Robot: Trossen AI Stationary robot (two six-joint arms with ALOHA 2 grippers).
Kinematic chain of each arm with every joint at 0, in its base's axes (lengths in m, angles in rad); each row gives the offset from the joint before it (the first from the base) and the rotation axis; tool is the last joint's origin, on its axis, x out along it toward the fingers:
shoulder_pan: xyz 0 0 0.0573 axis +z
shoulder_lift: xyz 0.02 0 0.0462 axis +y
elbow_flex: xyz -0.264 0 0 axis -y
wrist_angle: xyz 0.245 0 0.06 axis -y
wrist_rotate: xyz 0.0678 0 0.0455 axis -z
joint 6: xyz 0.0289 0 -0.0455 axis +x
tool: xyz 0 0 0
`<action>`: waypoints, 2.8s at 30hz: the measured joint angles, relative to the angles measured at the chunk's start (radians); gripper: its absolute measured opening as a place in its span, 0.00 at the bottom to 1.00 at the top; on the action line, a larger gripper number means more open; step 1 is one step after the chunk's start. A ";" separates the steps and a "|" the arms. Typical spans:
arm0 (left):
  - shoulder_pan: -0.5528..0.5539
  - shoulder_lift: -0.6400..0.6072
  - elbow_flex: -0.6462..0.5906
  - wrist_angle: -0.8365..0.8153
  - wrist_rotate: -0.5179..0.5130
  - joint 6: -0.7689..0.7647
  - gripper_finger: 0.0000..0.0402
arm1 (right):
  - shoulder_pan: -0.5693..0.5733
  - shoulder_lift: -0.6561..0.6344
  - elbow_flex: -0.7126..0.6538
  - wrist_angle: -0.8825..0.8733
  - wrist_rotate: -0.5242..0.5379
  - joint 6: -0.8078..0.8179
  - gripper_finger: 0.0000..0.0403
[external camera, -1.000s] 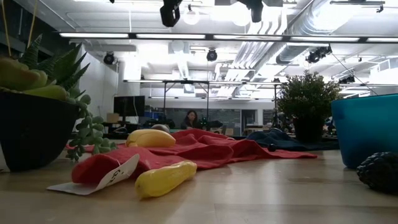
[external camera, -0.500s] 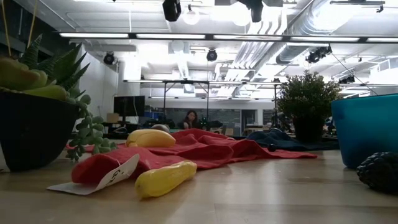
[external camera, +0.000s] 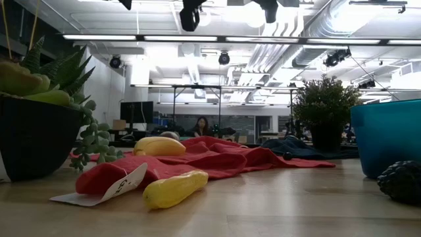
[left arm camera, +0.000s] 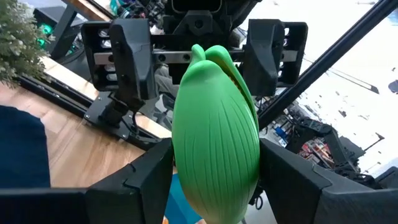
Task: Pick and placing Produce into tupperware
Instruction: Put the green corn into the blue bin
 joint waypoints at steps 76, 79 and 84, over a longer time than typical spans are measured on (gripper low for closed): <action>0.002 0.046 0.079 -0.061 0.048 0.034 0.52 | 0.000 0.063 0.000 0.110 -0.057 -0.033 0.42; 0.003 0.045 0.079 -0.062 0.048 0.033 0.52 | 0.000 0.063 0.000 0.110 -0.057 -0.037 0.42; 0.003 0.045 0.079 -0.081 0.058 0.025 0.53 | 0.000 0.064 0.000 0.108 -0.057 -0.048 0.42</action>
